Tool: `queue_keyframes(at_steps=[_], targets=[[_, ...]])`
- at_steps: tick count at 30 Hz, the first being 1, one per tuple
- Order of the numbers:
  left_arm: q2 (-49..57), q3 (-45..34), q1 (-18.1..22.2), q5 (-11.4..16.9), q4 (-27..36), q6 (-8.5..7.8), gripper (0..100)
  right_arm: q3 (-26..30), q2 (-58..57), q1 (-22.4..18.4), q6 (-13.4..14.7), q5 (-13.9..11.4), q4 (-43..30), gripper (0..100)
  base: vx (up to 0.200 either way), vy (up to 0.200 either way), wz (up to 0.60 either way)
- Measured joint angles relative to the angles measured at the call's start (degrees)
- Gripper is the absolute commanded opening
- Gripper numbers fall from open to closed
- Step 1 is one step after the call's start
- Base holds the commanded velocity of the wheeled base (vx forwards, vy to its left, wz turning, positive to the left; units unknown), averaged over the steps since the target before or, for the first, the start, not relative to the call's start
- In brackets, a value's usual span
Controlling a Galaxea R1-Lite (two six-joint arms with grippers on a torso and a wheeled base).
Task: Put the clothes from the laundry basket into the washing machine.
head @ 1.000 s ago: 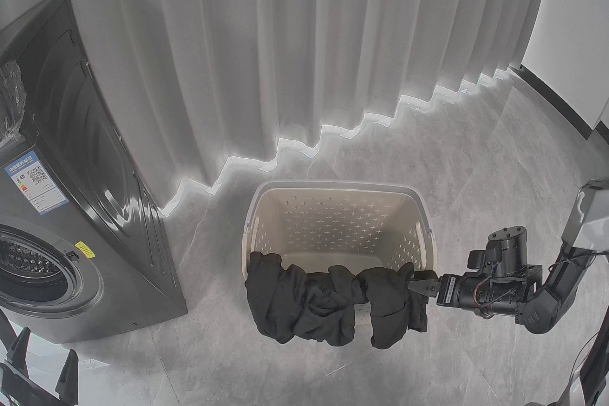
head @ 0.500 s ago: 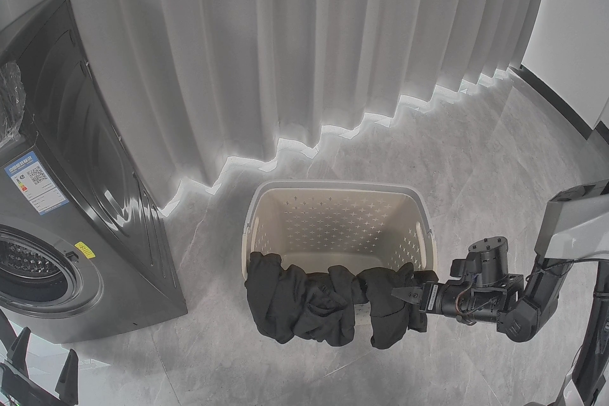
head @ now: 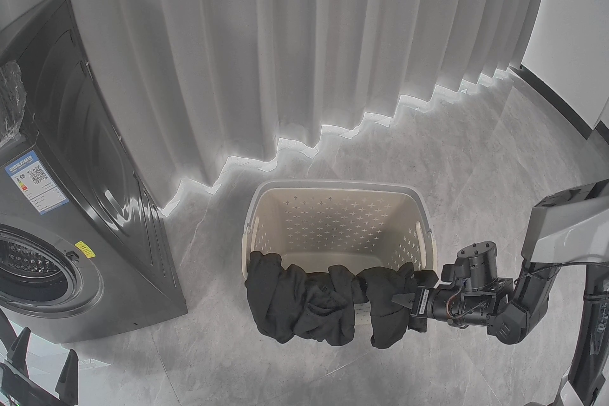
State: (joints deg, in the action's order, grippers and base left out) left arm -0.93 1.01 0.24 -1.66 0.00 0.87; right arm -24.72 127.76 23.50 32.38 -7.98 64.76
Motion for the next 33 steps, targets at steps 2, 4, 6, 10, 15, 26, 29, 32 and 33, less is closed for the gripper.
queue_keyframes(at_steps=[2, 4, 6, 10, 15, 26, 29, 32, 33], targets=[[0.0, 0.0, 0.0, 0.0, 0.0, 0.02, 100, -0.1, 0.1, 0.0, 0.0, 0.0, 0.0, 0, 0.000, 0.000, 0.00], [0.0, 0.0, 0.0, 0.0, 0.0, 0.06, 100, -0.1, 0.2, 0.1, 0.0, 0.0, 0.0, 0, 0.000, 0.000, 0.00], [0.0, 0.0, 0.0, 0.0, 0.0, 0.06, 100, 0.0, 0.2, 0.1, 0.0, 0.0, 0.0, 0, 0.000, 0.000, 0.00], [0.0, 0.0, 0.0, 0.0, 0.0, 0.09, 100, 1.5, -0.4, 0.3, -0.3, 0.0, 0.9, 0, 0.000, 0.000, 0.00], [0.0, 0.0, 0.0, 0.0, 0.0, 0.09, 100, 4.8, -2.0, 1.9, -0.6, -0.1, 9.0, 0, 0.000, 0.000, 0.00], [0.0, 0.0, 0.0, 0.0, 0.0, 0.02, 100, 15.4, -8.4, 5.7, -3.6, 0.0, 23.8, 0, 0.000, 0.000, 0.00], [0.0, 0.0, 0.0, 0.0, 0.0, 0.00, 100, 16.8, -11.0, 5.9, -3.8, -0.1, 24.1, 0, 0.000, 0.000, 0.00], [0.0, 0.0, 0.0, 0.0, 0.0, 0.00, 100, 17.4, -14.0, 6.3, -3.9, -0.3, 24.1, 0, 0.000, 0.000, 0.00], [0.0, 0.0, 0.0, 0.0, 0.0, 0.00, 100, 17.6, -15.2, 6.6, -3.9, -0.4, 24.1, 0, 0.000, 0.000, 0.00]])
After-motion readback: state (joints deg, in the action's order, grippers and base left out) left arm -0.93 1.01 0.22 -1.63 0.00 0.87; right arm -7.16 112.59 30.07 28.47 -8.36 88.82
